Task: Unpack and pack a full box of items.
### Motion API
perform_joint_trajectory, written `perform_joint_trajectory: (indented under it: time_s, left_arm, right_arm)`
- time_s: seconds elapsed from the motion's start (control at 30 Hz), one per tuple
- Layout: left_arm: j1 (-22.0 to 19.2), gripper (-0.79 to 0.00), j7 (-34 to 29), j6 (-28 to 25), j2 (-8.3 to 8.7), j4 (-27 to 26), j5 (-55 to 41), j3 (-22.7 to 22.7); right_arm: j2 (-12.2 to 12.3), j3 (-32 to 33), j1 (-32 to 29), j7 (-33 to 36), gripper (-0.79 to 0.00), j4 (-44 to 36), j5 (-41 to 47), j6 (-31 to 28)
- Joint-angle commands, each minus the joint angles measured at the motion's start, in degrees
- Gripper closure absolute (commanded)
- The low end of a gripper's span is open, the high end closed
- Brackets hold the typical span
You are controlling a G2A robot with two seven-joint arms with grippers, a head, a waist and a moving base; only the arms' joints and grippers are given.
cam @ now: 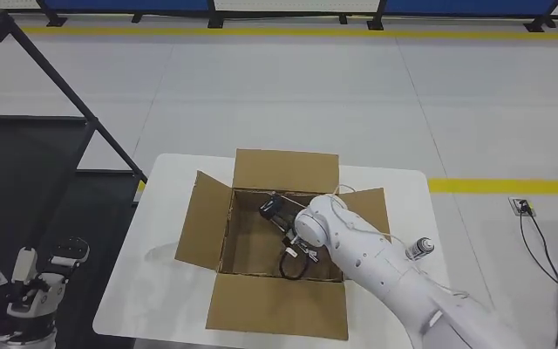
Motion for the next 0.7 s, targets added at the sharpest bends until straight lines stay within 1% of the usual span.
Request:
perform_joint_trajectory:
  time_s: [0.0, 0.07, 0.13, 0.23, 0.27, 0.3, 0.4, 0.47, 0.5, 0.53, 0.6, 0.63, 0.67]
  left_arm:
    - [0.0, -0.785, 0.0, 0.0, 0.0, 0.0, 0.0, 0.0]
    - [0.0, -0.785, 0.0, 0.0, 0.0, 0.0, 0.0, 0.0]
    - [0.0, -0.785, 0.0, 0.0, 0.0, 0.0, 0.0, 0.0]
    - [0.0, -0.785, 0.0, 0.0, 0.0, 0.0, 0.0, 0.0]
    - [0.0, -0.785, 0.0, 0.0, 0.0, 0.0, 0.0, 0.0]
    - [0.0, -0.785, 0.0, 0.0, 0.0, 0.0, 0.0, 0.0]
    - [0.0, -0.785, 0.0, 0.0, 0.0, 0.0, 0.0, 0.0]
    - [0.0, -0.785, 0.0, 0.0, 0.0, 0.0, 0.0, 0.0]
    - [0.0, -0.785, 0.0, 0.0, 0.0, 0.0, 0.0, 0.0]
    - [0.0, -0.785, 0.0, 0.0, 0.0, 0.0, 0.0, 0.0]
    - [0.0, -0.785, 0.0, 0.0, 0.0, 0.0, 0.0, 0.0]
    - [0.0, -0.785, 0.0, 0.0, 0.0, 0.0, 0.0, 0.0]
    - [0.0, -0.785, 0.0, 0.0, 0.0, 0.0, 0.0, 0.0]
  right_arm:
    - [-0.2, 0.2, 0.0, -0.1, -0.422, 0.3, -0.3, 0.0]
    - [-0.1, 0.5, -0.1, -0.2, -0.44, 0.1, -0.9, 0.1]
    - [0.1, 1.0, -0.5, -0.6, -0.431, -1.1, -1.8, 0.3]
    - [1.3, 2.4, -1.8, -1.3, -0.428, -5.1, -3.4, 0.4]
    - [1.9, 3.1, -2.5, -1.5, -0.419, -7.1, -4.1, 0.7]
    - [2.6, 4.0, -3.4, -1.5, -0.388, -9.4, -5.0, 1.4]
    - [5.4, 7.6, -7.3, -0.5, -0.388, -18.6, -8.2, 2.5]
    - [7.7, 11.0, -11.0, 0.2, -0.391, -26.4, -10.8, 2.4]
    - [8.9, 13.1, -13.3, 0.5, -0.44, -30.5, -12.3, 2.5]
    - [10.0, 15.1, -15.8, 0.8, -0.471, -34.9, -13.7, 2.1]
    - [12.2, 19.7, -21.3, 0.9, -0.502, -43.4, -17.0, 2.3]
    - [13.1, 21.9, -24.1, 0.5, -0.462, -47.5, -18.6, 2.3]
    - [13.9, 24.2, -26.9, -0.3, -0.36, -51.4, -20.6, 3.2]
